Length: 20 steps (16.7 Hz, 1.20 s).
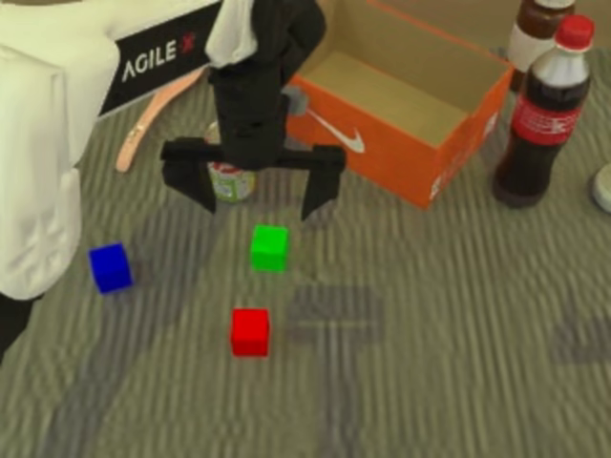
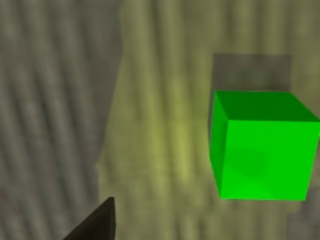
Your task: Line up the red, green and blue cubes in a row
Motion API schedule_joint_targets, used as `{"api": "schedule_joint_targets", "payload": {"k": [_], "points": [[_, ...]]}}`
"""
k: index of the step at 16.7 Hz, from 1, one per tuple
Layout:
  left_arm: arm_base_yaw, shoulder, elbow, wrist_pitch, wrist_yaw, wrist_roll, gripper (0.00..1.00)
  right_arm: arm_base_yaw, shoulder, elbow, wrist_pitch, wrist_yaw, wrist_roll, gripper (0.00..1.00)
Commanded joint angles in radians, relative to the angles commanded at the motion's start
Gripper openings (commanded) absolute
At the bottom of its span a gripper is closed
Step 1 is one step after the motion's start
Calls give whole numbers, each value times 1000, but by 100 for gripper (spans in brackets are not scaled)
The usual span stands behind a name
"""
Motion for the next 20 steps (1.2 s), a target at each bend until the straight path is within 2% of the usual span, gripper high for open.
{"api": "schedule_joint_targets", "payload": {"k": [3,9,13,20], "points": [[-2,11,-33,41,0,2,100,0,0,0,0,0,0,100],[-3,76,-170,250,1,2,100,0,0,0,0,0,0,100],[-3,81,-178,260,1,2,100,0,0,0,0,0,0,100],[-3,81,-178,260,1,2,47,0,0,0,0,0,0,100]]}}
